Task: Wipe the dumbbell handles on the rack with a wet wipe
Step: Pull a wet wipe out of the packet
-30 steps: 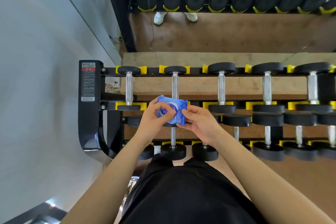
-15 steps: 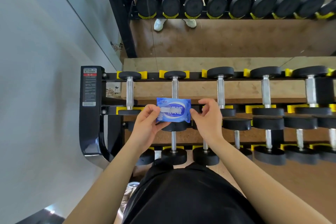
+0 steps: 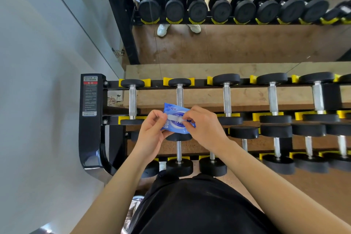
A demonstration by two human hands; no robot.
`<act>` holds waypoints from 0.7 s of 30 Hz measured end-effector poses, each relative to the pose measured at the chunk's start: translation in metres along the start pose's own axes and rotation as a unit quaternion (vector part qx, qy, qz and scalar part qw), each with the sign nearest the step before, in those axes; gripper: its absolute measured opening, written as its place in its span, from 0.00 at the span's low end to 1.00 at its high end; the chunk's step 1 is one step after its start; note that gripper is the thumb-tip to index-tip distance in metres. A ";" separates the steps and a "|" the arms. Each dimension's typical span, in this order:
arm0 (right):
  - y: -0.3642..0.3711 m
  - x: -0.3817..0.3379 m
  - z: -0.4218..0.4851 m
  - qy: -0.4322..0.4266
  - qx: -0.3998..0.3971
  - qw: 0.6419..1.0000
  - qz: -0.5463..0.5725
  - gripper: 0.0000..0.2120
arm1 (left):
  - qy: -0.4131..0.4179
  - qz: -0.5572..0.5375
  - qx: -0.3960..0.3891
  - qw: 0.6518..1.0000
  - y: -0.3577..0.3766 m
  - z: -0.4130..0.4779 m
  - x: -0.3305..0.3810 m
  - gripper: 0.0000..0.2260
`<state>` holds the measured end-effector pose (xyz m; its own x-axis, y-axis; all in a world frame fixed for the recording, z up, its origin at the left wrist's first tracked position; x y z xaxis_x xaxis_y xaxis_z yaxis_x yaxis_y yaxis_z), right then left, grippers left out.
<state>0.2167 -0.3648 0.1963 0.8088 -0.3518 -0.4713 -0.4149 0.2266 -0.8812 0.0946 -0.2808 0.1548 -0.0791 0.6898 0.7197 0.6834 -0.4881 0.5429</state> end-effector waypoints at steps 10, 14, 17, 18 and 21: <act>0.009 0.005 0.008 0.036 -0.080 0.993 0.079 0.08 | -0.008 0.025 0.019 0.999 0.001 0.007 0.001 0.09; 0.009 0.020 0.009 0.115 -0.084 0.973 0.182 0.06 | -0.005 0.036 0.039 0.999 -0.005 0.011 -0.001 0.07; 0.008 0.029 0.011 0.181 -0.084 0.941 0.272 0.05 | -0.007 0.044 0.068 0.997 -0.014 0.016 -0.004 0.06; 0.008 0.032 0.011 0.206 -0.076 0.926 0.308 0.05 | -0.008 0.044 0.076 0.996 -0.016 0.018 -0.005 0.06; 0.011 0.034 0.011 0.267 -0.045 0.856 0.441 0.09 | -0.007 0.046 0.087 0.995 -0.017 0.020 -0.006 0.05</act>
<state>0.2441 -0.3646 0.1705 -0.1314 -0.4498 -0.8834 -0.8162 0.5549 -0.1611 0.0982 -0.2658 0.1328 -0.0012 0.6549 0.7557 0.8021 -0.4506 0.3919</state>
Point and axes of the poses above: each hand's wrist, its own z-axis towards the middle knuckle, its own y-axis out of the palm, x = y × z, the point moved 8 cm from there along z, towards the middle knuckle, and after that the axes turned 7 degrees about -z, right-handed, at the moved point
